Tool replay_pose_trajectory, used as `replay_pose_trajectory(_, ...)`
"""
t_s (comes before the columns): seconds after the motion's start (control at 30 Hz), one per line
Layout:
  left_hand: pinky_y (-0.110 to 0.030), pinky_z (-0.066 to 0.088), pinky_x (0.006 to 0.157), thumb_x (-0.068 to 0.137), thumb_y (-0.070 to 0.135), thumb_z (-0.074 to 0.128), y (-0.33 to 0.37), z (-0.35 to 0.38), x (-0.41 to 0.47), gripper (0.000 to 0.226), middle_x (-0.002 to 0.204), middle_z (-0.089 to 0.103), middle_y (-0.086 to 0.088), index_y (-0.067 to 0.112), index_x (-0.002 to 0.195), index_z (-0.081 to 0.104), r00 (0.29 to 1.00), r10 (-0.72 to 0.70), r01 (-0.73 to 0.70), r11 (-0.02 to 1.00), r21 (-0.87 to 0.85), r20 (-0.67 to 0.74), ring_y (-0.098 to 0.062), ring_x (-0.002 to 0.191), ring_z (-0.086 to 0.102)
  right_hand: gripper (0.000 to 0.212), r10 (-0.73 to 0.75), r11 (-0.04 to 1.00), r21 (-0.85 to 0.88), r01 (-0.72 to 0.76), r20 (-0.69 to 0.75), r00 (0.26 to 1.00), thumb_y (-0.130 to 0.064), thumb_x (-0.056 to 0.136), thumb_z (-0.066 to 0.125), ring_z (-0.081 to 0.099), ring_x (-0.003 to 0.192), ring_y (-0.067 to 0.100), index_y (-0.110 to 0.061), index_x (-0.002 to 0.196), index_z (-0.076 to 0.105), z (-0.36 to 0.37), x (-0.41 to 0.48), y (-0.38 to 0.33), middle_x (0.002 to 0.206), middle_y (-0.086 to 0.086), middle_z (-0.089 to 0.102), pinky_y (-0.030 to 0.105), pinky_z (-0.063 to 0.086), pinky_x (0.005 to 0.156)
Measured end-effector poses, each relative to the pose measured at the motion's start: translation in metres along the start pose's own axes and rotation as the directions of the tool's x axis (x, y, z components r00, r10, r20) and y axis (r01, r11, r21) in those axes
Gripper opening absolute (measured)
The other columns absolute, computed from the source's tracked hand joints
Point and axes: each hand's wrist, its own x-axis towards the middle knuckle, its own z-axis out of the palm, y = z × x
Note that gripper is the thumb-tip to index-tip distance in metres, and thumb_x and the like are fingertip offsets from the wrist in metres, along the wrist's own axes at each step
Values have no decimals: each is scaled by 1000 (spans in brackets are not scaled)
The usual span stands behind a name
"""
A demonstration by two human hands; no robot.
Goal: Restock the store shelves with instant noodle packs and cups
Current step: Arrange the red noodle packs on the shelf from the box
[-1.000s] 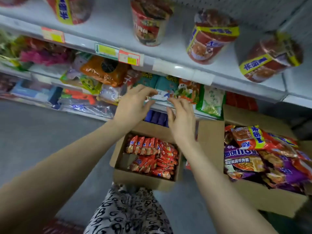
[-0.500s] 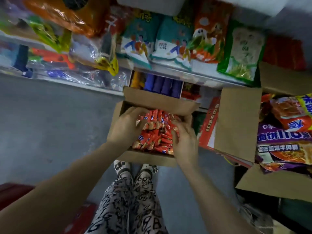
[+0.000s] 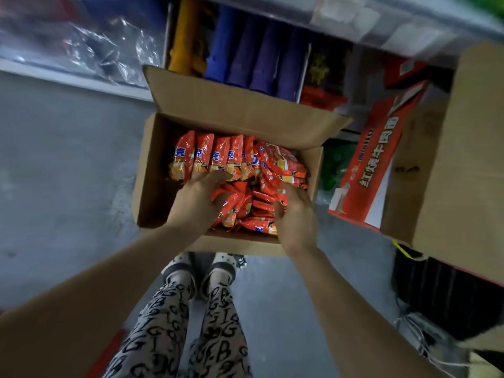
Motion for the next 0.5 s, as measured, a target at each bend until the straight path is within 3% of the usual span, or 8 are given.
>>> replay_pose_trajectory(0.2,-36,54,93,92,14,64,-34,52,47,40,127,63,0,22,132,58,1000,7,-7,1000,-15,16,-15,107,63,50,50,998,-30,-50,13,999,-19,94,64,56,123,24,-19,141,49,55,61,38,136,4,58,41,51,99)
replay_pose_trajectory(0.33,-39,54,94,95,14,59,-59,83,78,41,128,62,-1,23,134,55,1000,2,-1,999,-38,21,-17,111,61,56,68,995,-75,-70,-18,997,-23,93,67,54,127,23,-20,145,45,91,100,50,139,3,56,35,46,102)
replay_pose_trajectory(0.5,-32,51,91,96,15,59,-83,114,106,41,126,61,-1,25,135,54,999,-20,21,999,-32,24,-17,110,59,62,72,989,-127,-73,-8,997,-22,88,71,49,132,27,-16,145,46,133,137,67,142,8,52,38,41,109)
